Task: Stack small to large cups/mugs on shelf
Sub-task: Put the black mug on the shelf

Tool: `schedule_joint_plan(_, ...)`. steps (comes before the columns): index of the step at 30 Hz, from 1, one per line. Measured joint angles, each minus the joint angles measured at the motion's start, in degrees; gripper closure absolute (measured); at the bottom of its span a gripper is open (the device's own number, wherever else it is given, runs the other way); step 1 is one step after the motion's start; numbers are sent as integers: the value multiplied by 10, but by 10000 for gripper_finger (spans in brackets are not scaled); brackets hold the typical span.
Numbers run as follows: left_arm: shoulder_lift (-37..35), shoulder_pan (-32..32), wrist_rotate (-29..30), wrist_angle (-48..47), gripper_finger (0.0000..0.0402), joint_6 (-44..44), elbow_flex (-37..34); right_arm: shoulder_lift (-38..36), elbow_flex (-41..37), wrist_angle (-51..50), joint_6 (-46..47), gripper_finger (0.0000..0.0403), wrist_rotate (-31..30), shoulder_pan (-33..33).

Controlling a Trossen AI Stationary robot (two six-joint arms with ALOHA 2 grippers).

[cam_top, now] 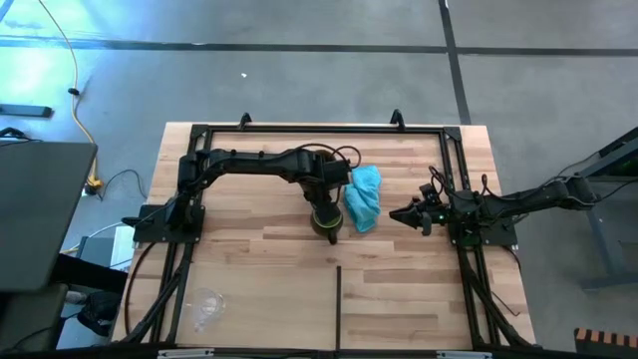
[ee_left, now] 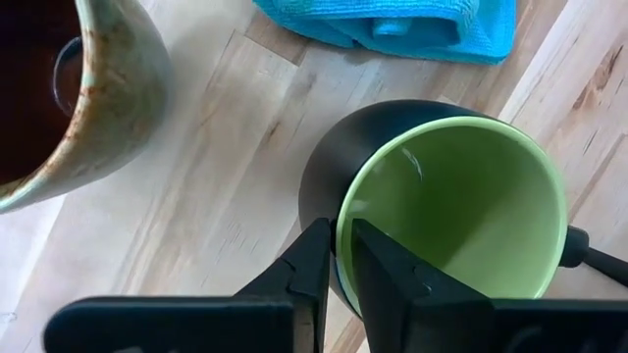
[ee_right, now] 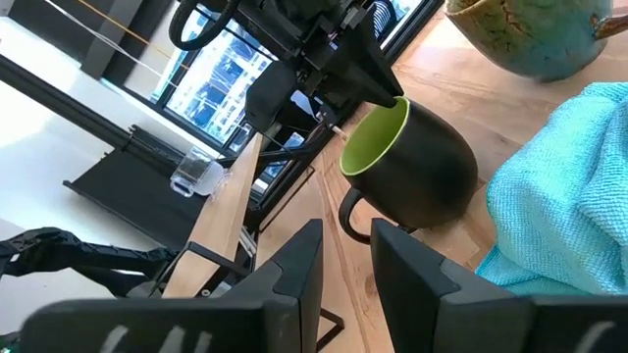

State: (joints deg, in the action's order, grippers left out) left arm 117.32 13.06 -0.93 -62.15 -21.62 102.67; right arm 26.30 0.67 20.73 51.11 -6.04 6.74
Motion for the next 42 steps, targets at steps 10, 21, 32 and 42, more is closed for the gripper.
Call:
schedule_joint_plan(10,0,0,-13,11,341,3,0,0,0,0,0,322,0,0)
schedule_joint_plan(21,0,0,-12,11,275,2,0,0,0,0,0,322,0,0)
schedule_joint_plan(32,4,0,-10,13,301,11,0,0,0,0,0,322,0,0)
schedule_joint_plan(42,16,0,-19,14,306,6,0,0,0,0,0,322,0,0)
